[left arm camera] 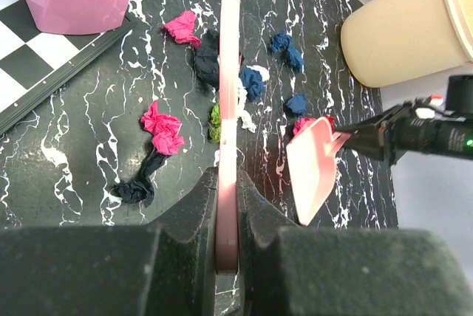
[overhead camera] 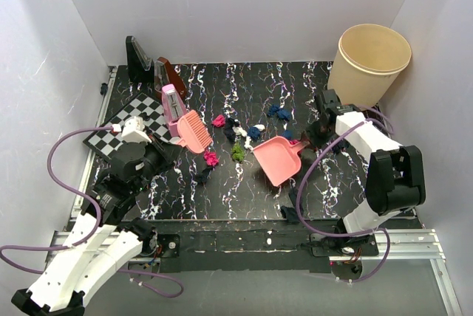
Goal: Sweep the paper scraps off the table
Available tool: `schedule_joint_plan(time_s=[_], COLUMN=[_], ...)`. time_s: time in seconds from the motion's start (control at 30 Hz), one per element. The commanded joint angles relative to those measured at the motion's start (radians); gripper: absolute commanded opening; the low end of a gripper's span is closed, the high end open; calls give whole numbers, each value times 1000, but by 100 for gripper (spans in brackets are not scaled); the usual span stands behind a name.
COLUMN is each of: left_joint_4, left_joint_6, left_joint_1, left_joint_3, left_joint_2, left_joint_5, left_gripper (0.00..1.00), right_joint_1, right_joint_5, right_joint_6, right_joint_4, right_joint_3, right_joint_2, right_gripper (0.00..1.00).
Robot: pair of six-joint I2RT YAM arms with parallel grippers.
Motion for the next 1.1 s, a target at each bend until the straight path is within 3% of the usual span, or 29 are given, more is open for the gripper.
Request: schedule_joint_plan(time_s=[0.0,0.2,0.23,0.3,0.37,0.4,0.47,0.57,0.73,0.8,0.97,1.07], left_joint_4=[0,-3,-3,-1,-1,0,2,3,2,-6,-23,-24], left_joint_6=[-9,-6,-6,-5,-3,-2,6,18,43,52,63,61], left_joint_1=[6,6,6,5,6,6,6,6,6,6,6,6], left_joint_3=[24,31,34,34,34,34,33,31,31,33,34,33], left_joint_2=[-21,-14,-12,-4,-1,-1,0,-6,-17,-21,-41,-47], left_joint_5=[-33,-36,-34,-30,-28,-25,-22,-16,-7,0,0,0], left_gripper=[0,0,0,0,0,0,0,0,0,0,0,0], right_joint_1=[0,0,0,0,2,2,6,34,69,75,79,86], right_joint_5=[-61,14,42,50,-50,-185,-274,-129,-67,-81,-170,-208], right_joint_6=[268,149,107,-50,-313,-410,-570,-657,-677,-666,-651,-686], right_joint_4=[168,55,27,49,214,303,393,227,125,139,218,248], right_joint_3=[-99,-35,-18,-6,-49,-117,-173,-129,-162,-207,-320,-326], right_joint_2=[-83,-124,-133,-156,-207,-248,-305,-304,-316,-334,-340,-301], right_gripper=[26,62,73,82,85,86,86,86,78,75,56,51])
